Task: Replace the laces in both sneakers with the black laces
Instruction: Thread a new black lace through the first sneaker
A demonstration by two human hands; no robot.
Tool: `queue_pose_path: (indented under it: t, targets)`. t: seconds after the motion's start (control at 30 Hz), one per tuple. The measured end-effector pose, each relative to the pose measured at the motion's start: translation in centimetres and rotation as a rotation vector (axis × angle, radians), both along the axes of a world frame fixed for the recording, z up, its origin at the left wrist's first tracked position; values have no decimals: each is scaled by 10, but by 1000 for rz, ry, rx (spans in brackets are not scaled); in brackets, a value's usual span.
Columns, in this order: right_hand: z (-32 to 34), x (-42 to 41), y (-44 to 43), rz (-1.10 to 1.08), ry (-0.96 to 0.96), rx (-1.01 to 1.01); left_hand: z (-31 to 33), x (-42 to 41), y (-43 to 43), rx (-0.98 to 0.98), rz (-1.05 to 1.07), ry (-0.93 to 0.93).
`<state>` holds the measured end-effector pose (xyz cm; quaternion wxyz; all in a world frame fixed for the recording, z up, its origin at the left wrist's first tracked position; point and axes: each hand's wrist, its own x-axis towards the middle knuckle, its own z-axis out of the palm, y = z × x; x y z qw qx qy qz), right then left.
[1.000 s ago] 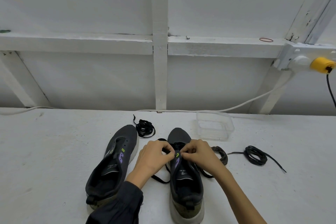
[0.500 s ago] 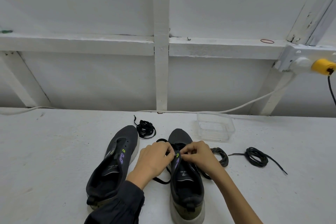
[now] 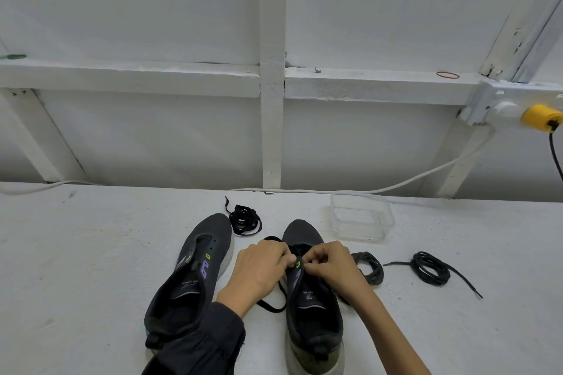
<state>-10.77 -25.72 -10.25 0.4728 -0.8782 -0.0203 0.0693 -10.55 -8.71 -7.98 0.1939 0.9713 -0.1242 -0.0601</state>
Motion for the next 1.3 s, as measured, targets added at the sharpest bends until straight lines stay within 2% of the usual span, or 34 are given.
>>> queue_pose_path:
  t: [0.47, 0.67, 0.97, 1.1, 1.2, 1.3]
  targets:
    - [1, -1, -1, 7, 42, 72, -14, -1, 3, -159, 46, -74]
    - [4, -3, -2, 23, 22, 95, -12, -11, -3, -357, 55, -65]
    - [3, -5, 7, -94, 22, 85, 1, -5, -3, -317, 47, 53]
    - [4, -7, 7, -138, 11, 125, 2, -5, -5, -298, 68, 40]
    - [4, -4, -1, -202, 43, 271, 0, -7, -6, -306, 91, 44]
    - [11, 0, -8, -198, 2, 233, -2, -7, -7, -319, 107, 30]
